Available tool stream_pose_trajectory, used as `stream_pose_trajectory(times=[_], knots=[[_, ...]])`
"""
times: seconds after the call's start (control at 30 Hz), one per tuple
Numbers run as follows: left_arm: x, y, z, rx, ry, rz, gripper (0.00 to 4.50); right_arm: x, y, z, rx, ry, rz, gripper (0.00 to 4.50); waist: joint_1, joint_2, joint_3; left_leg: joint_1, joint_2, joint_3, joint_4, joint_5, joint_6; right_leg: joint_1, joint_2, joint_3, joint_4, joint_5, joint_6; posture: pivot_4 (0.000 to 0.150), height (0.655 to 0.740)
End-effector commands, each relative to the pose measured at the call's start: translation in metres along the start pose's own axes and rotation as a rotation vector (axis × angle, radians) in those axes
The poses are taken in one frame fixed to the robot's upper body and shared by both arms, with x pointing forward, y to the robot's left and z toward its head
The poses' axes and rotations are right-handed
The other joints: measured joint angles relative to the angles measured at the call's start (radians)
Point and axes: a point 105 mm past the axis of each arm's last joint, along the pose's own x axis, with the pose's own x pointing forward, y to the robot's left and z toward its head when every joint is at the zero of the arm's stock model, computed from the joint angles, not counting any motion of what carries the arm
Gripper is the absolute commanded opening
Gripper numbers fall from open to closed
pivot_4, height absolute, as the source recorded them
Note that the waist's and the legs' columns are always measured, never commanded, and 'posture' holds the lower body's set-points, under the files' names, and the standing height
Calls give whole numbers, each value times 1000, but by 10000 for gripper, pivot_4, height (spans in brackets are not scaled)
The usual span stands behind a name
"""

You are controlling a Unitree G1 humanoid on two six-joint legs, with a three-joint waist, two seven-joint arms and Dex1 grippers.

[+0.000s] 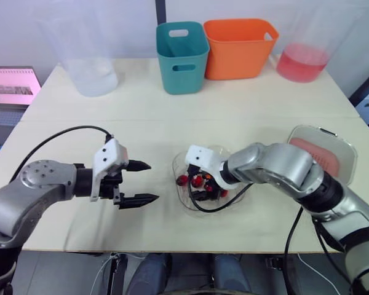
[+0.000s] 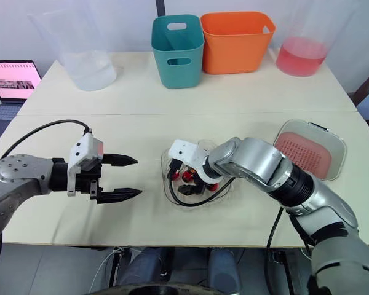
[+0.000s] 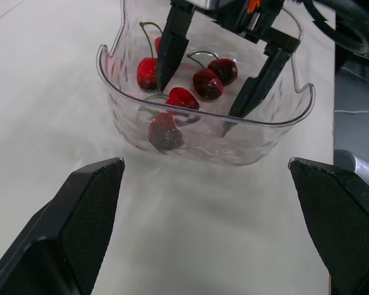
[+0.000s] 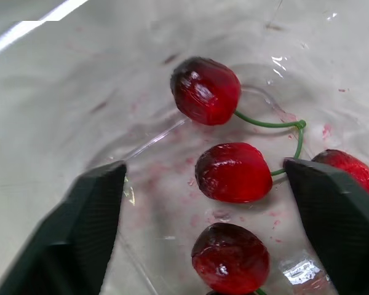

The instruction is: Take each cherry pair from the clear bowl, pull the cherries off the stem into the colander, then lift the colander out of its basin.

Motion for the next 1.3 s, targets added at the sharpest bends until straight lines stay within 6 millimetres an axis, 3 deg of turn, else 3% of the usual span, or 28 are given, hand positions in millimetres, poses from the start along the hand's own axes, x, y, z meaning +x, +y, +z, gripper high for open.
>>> stream_pose_trajectory(times=[0.03,0.13,0.27,0.47,0.7,0.8,0.9,1.1,1.3], knots=[[-1,0,9,38,-19,7,45000,0,-4,1,-40,-8,-24,25181,0,0,0,0,0,0,0,0,0,0,0,0,0,0,0,1500,7400],[-1,1,10,40,-24,10,45000,-2,-5,2,-62,-12,-31,10985,-1,0,0,0,0,0,0,0,0,0,0,0,0,0,0,1500,7400],[-4,4,11,38,-25,22,45000,-16,-5,13,-93,-63,-38,10985,0,0,0,0,0,0,0,0,0,0,0,0,0,0,0,1500,7400],[-14,20,24,16,-81,61,45000,-54,-4,30,-257,-240,-42,10985,4,0,0,0,0,0,0,0,0,0,0,0,0,0,0,1500,7400],[-24,45,84,-31,-339,25,45000,-112,-14,58,-692,-525,-229,10985,2,-2,1,0,0,0,1,0,0,2,0,-2,0,0,1,1500,7400],[-19,52,112,-39,-435,-41,45000,-119,-19,66,-878,-560,-337,10985,-3,-2,1,1,0,0,1,0,0,2,1,-2,1,0,1,1500,7400],[-13,61,125,-75,-488,-104,45000,-125,-23,75,-987,-596,-420,10985,-5,-2,1,1,-1,0,1,4,-8,1,1,-2,1,0,1,1500,7400],[3,77,137,-127,-518,-196,45000,-131,-25,89,-1105,-666,-522,10985,-3,-3,1,1,-1,0,1,5,-8,1,2,-1,1,0,1,1500,7400],[19,83,131,-124,-466,-221,45000,-132,-24,91,-1106,-698,-548,10985,-4,-3,1,0,-1,0,1,5,-8,1,2,0,1,0,1,1500,7400]])
